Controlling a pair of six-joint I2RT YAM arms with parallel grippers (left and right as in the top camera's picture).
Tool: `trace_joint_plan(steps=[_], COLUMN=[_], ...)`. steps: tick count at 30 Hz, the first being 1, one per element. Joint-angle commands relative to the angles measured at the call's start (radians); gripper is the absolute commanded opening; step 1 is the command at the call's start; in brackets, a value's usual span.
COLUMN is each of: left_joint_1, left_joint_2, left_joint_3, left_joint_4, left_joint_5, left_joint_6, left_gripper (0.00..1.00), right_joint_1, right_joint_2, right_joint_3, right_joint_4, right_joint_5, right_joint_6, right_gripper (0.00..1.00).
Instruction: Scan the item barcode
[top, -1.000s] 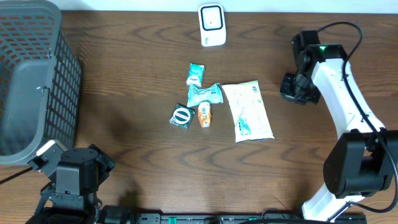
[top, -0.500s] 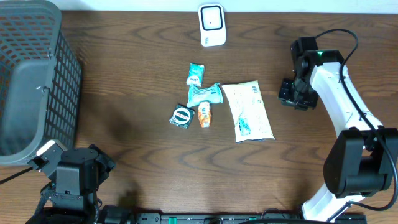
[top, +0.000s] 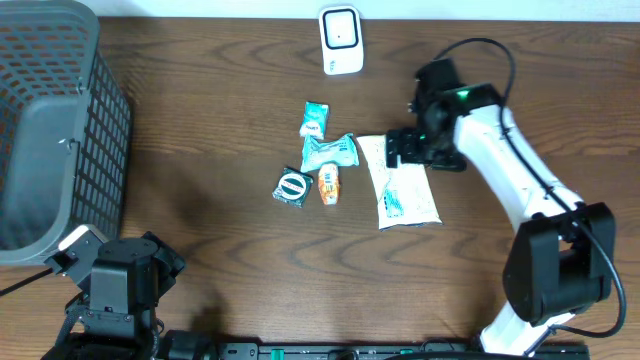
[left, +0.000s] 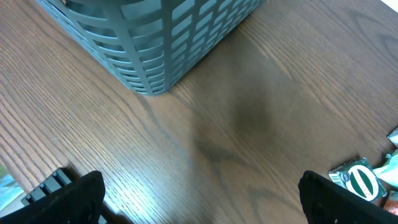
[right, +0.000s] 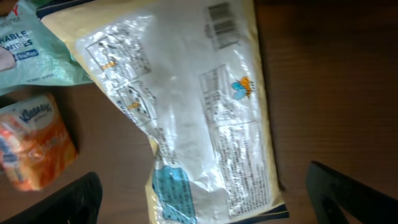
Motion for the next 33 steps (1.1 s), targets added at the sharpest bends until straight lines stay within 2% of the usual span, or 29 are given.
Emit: trace_joint_plan(steps=[1, 6, 20, 33], left_joint_1=[0.007, 0.007, 0.007, 0.007], left_joint_2=[-0.001, -0.001, -0.001, -0.001], left_joint_3=[0.000, 0.000, 0.000, 0.000], left_joint_4=[-0.003, -0.003, -0.003, -0.003], left_joint_5=[-0.017, -0.017, -0.017, -0.017], left_joint_6=[-0.013, -0.013, -0.013, -0.013], left_gripper=[0.98, 0.98, 0.98, 0.98], right_joint_1=[0.073, 0.151, 0.252, 0.288], right_joint_2=[-0.021, -0.021, -0.021, -0.021], right_joint_3=[-0.015, -0.048, -0.266, -0.269], right_joint_4=[0.026, 0.088, 0.299, 0.314], right_joint_5=[0.187, 0.301, 0.401, 0.378], right_joint_6=[0.076, 0.093, 0.103, 0.091], right_gripper=[0.99, 0.99, 0.98, 0.99])
